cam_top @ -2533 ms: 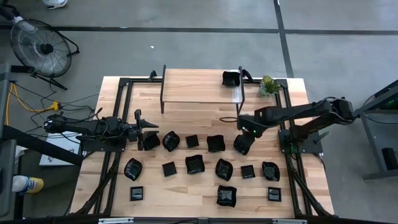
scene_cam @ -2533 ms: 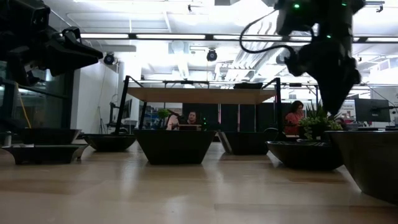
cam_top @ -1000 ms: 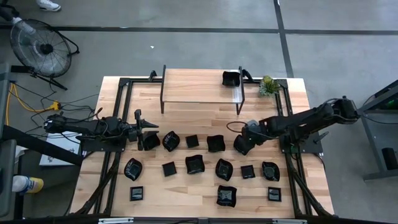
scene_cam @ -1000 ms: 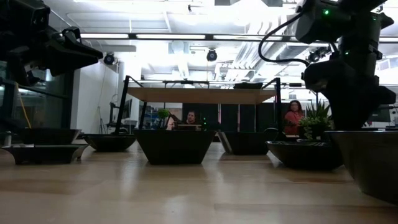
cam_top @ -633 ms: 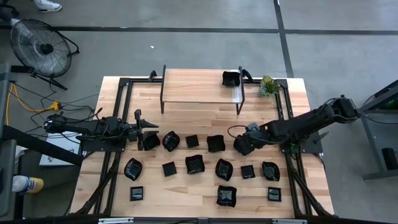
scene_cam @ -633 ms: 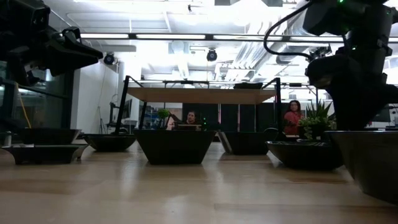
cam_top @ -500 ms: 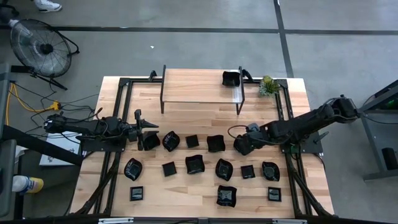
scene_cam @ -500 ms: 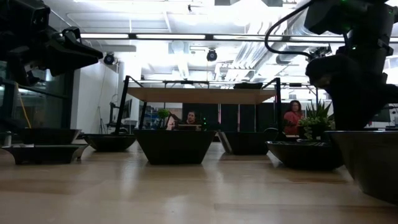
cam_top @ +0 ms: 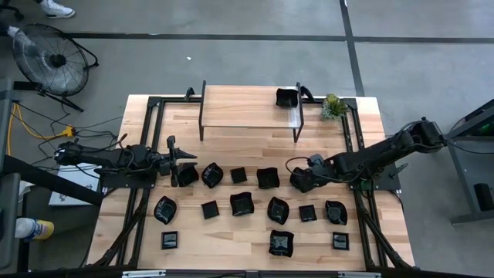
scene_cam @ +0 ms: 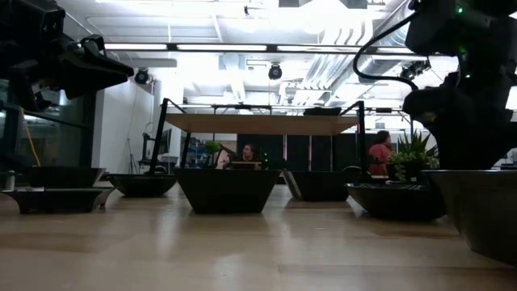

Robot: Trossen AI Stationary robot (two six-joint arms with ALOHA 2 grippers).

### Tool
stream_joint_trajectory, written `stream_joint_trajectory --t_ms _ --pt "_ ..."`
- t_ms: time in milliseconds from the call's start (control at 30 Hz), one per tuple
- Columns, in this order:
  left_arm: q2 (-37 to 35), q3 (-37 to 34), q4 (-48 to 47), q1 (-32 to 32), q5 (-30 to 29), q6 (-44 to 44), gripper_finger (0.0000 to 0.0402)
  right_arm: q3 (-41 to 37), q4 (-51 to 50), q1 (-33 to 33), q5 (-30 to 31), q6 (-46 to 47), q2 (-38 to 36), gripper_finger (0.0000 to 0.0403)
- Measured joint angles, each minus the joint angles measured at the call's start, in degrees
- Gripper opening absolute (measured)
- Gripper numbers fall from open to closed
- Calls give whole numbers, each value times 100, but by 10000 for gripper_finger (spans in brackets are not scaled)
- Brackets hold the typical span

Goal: Pick & Place Mini shaped plates
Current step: Put the leaf-shaped plate on the shelf

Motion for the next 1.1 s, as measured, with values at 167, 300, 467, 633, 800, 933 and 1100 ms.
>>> stream_joint_trajectory --t_ms 167,300,467,633,800,933,1100 --pt "0 0 1 2 1 0 101 3 108 0 53 -38 0 156" --pt "-2 0 0 0 1 0 101 1 115 0 41 -25 0 148" --pt "-2 0 1 1 -1 0 101 -143 294 0 -28 -14 0 133" --pt "-2 0 2 0 1 -2 101 -196 372 0 -23 -18 0 113" --pt "-2 0 0 0 1 -2 101 -194 374 0 -7 -120 0 81" --pt "0 0 1 2 1 -2 101 -194 374 0 -5 -185 0 51" --pt "0 0 0 0 1 0 101 -190 380 0 -3 -331 -3 12"
